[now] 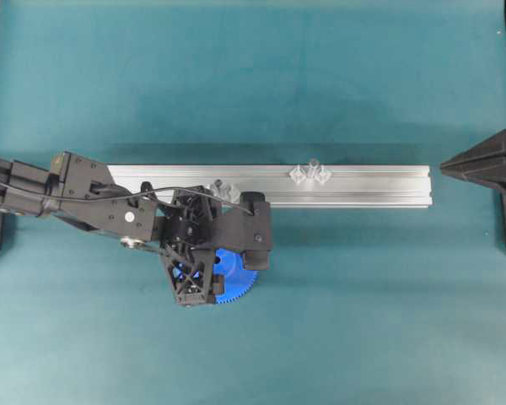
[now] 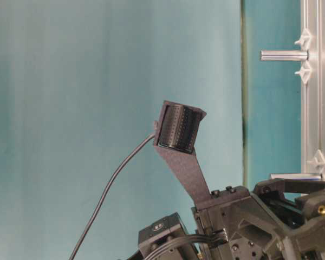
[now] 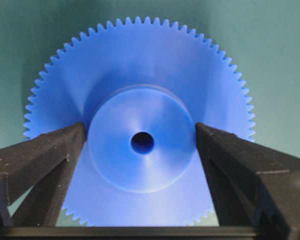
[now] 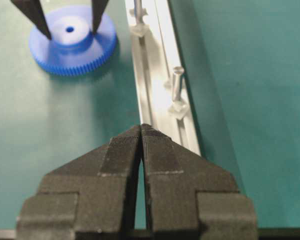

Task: Find the location of the shaft and insert the large gear.
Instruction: 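Lift the blue gear by its hub with the left gripper, then carry the gear over the rail toward the left shaft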

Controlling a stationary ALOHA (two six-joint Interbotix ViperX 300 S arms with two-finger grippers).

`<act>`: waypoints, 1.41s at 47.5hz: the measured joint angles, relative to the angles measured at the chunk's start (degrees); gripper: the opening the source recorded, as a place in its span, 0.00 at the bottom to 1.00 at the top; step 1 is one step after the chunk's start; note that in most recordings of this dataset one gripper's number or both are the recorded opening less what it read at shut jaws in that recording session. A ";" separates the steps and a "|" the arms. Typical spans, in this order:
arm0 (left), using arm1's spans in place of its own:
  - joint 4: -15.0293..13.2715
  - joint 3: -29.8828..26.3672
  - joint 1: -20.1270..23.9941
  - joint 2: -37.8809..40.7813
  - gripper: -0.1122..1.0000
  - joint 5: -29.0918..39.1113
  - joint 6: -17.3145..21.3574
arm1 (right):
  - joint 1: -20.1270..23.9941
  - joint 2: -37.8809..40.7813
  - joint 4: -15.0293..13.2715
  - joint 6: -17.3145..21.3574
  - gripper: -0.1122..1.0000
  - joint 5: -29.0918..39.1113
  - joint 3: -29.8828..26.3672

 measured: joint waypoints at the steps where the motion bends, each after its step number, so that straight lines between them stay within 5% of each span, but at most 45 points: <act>1: -0.09 -0.09 0.00 0.00 0.94 0.00 -0.09 | 0.00 -0.09 0.09 0.00 0.17 0.00 0.00; 24: -0.09 -0.09 -0.26 0.26 0.93 2.99 -0.35 | 0.00 -0.53 0.09 0.09 0.17 0.00 0.09; 35: 0.00 -0.18 -0.70 0.18 0.74 3.25 -0.18 | 0.00 -0.53 0.09 0.00 0.17 0.00 0.09; 67: 0.00 -1.05 -0.35 -2.02 0.74 4.13 0.44 | 0.00 -1.85 0.00 0.00 0.17 0.00 0.35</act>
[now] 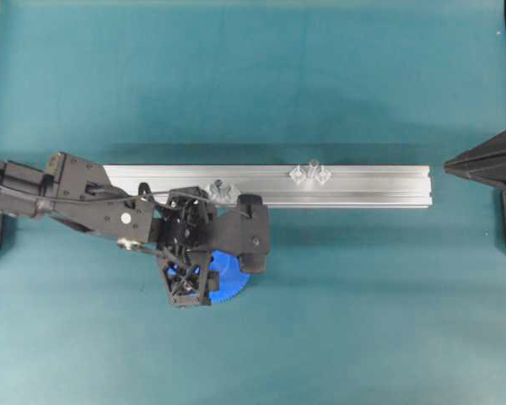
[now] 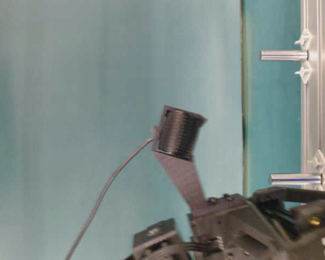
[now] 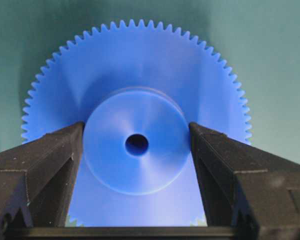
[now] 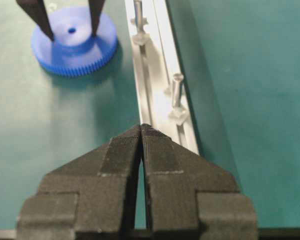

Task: Find the location of the shaft and insert the large gear.
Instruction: 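Carry the gear over the rail toward the left shaft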

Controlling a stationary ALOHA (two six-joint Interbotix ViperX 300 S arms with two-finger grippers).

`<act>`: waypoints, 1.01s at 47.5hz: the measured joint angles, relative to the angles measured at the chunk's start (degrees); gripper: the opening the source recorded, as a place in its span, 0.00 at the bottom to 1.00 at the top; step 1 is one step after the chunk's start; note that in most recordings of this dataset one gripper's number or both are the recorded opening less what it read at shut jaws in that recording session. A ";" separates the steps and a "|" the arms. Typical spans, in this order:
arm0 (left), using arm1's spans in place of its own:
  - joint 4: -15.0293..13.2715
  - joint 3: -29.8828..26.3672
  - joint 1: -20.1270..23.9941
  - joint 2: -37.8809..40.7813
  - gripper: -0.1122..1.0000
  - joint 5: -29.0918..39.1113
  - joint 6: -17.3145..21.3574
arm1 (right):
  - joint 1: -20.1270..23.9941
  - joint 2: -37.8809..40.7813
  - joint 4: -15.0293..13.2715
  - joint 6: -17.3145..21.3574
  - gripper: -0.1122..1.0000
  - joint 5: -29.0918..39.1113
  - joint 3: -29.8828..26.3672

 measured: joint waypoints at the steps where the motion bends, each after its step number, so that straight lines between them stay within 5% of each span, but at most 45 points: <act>1: 0.09 -0.35 0.00 -0.26 0.74 0.00 0.09 | 0.09 0.00 0.09 0.09 0.17 0.00 0.09; 9: 0.18 -2.46 0.18 -3.08 0.74 0.00 2.46 | 0.00 0.00 0.00 0.00 0.17 -0.09 0.18; 30: 0.26 -9.40 7.91 -6.77 0.74 -1.32 20.04 | 0.00 -1.93 0.00 0.09 0.17 -0.18 0.88; 48: 0.26 -14.33 12.04 0.70 0.74 -8.17 25.31 | 0.00 -2.37 0.09 0.09 0.17 -0.26 0.88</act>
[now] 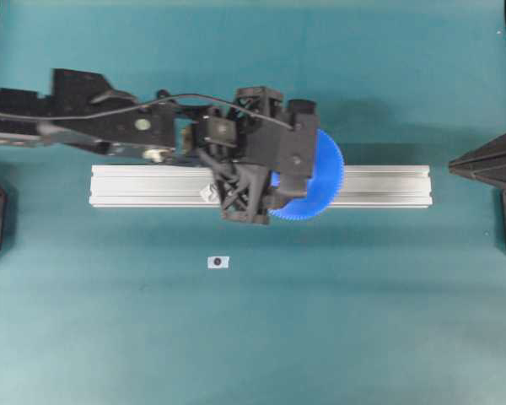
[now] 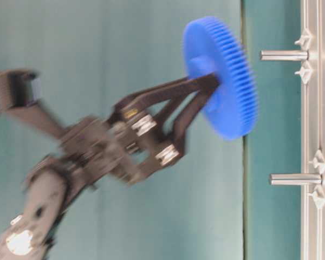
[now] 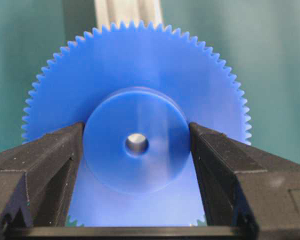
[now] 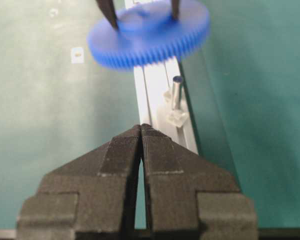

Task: Find the location of the shaft and insert the large gear.
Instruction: 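Carry the gear over the rail toward the left shaft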

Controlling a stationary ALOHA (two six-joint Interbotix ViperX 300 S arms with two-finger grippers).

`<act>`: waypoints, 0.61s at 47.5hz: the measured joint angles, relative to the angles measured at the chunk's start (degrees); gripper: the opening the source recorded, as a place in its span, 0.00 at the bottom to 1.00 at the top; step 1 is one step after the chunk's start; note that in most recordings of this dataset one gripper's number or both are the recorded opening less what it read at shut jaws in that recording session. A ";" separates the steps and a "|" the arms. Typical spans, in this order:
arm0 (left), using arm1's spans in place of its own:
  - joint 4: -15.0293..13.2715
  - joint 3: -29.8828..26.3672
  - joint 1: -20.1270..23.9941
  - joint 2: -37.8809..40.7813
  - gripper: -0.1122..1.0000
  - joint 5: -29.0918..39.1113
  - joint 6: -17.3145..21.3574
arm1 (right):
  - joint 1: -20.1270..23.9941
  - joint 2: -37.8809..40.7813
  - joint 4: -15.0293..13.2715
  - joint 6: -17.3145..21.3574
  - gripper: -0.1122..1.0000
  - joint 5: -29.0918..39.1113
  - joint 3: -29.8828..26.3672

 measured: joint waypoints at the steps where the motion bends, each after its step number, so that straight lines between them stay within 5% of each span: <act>1: 0.00 -0.35 0.09 0.53 0.74 0.00 0.09 | 0.00 -0.09 0.00 0.00 0.17 0.00 0.09; 29: 0.00 -5.45 1.49 7.65 0.74 -0.18 0.18 | -0.79 -1.23 0.00 -0.09 0.17 0.18 0.26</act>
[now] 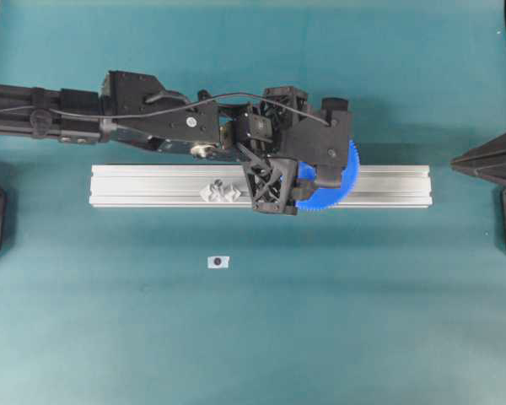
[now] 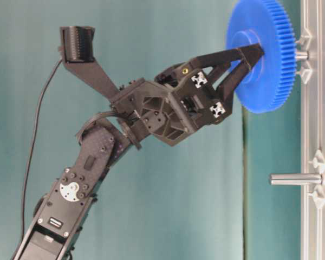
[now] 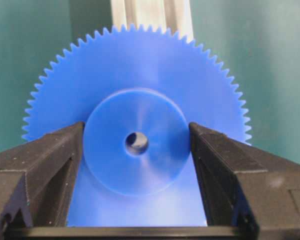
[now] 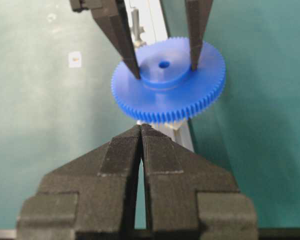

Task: Find the location of the shaft and insert the large gear.
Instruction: 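Carry the gear over the rail toward the left shaft, then align the gear's center hole above the shaft with the left gripper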

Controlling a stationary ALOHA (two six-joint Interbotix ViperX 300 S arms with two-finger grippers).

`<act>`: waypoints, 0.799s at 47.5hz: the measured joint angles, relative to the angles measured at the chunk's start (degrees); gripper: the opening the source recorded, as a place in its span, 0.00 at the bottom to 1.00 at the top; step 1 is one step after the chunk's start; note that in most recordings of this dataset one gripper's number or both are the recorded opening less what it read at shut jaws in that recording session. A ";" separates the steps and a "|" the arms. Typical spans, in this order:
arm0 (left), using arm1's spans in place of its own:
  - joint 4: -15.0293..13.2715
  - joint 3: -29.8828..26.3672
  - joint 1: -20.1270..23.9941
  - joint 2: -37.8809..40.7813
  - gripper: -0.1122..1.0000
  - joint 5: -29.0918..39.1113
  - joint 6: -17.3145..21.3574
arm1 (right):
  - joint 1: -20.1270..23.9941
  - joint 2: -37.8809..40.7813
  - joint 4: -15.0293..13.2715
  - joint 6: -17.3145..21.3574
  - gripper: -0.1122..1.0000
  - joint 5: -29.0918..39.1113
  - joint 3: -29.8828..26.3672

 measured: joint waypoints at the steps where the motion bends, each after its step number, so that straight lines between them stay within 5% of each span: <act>1: -0.09 0.00 0.09 0.09 0.74 -0.09 -0.09 | -0.09 0.09 0.00 0.00 0.17 0.00 0.09; 38: 0.00 -0.62 1.05 0.35 0.74 0.09 -0.09 | -1.05 0.09 -0.09 0.00 0.17 -0.18 0.18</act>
